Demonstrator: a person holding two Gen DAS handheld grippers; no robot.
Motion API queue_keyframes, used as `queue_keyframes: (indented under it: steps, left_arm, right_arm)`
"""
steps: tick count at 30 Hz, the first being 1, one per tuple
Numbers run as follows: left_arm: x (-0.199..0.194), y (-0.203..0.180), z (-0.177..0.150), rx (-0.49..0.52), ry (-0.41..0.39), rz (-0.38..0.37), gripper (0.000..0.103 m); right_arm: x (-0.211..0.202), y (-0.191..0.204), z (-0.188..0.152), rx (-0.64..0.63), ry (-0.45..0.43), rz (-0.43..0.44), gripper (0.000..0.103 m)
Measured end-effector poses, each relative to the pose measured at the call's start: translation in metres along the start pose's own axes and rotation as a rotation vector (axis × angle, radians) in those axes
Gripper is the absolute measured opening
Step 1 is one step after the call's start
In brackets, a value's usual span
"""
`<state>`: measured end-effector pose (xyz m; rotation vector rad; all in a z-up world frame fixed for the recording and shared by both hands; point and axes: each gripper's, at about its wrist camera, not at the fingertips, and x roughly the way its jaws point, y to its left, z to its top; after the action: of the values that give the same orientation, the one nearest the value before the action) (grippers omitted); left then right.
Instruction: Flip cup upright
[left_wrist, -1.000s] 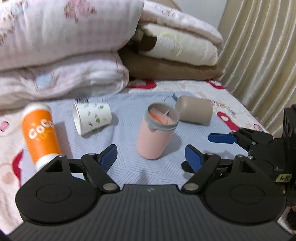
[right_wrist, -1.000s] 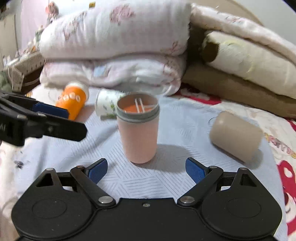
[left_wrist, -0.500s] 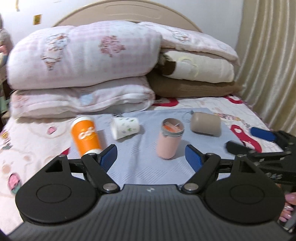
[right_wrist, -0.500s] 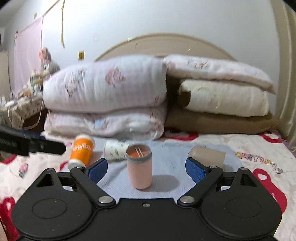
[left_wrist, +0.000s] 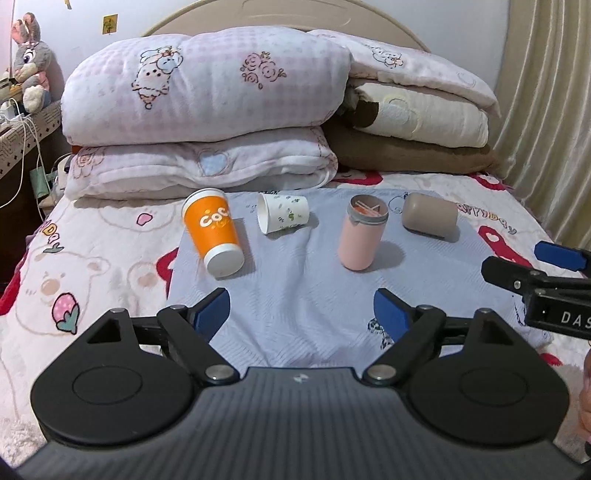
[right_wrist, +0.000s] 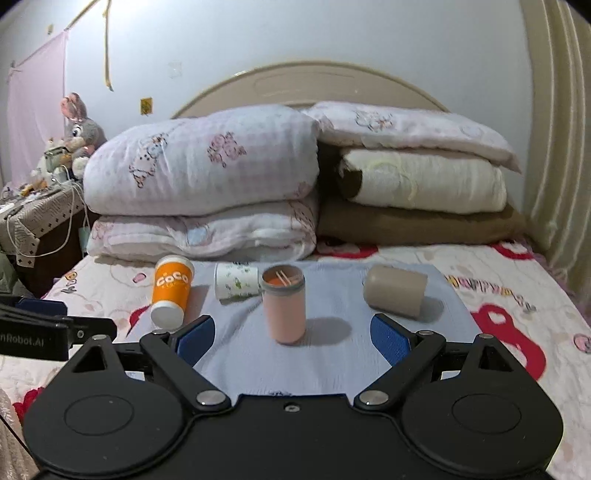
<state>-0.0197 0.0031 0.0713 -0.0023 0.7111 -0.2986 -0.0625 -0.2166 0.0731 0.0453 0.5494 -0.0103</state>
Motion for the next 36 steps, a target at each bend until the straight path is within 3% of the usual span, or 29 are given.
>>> queue_keyframes:
  steps: [5, 8, 13, 19, 30, 36]
  left_arm:
    - [-0.002, 0.002, -0.003, 0.004, 0.009, 0.015, 0.090]
    - [-0.002, 0.004, -0.004, 0.001, 0.010, 0.017, 0.095]
    - [-0.001, 0.007, -0.004, -0.004, 0.022, 0.026, 0.097]
    - [0.002, 0.009, -0.004, -0.006, 0.039, 0.040, 0.103]
    - [0.011, 0.016, -0.002, -0.032, 0.139, 0.092, 0.103]
    - [0.010, 0.021, -0.001, -0.037, 0.150, 0.102, 0.103]
  right_arm:
    - [-0.003, 0.007, -0.003, -0.009, 0.037, -0.042, 0.095]
    - [-0.005, 0.008, -0.003, 0.008, 0.048, -0.057, 0.103]
    - [-0.003, 0.012, -0.003, 0.018, 0.077, -0.123, 0.103]
    - [-0.004, 0.013, -0.002, 0.028, 0.101, -0.125, 0.103]
    - [-0.005, 0.016, -0.002, 0.016, 0.134, -0.153, 0.103]
    - [-0.001, 0.017, -0.001, 0.027, 0.159, -0.173, 0.103]
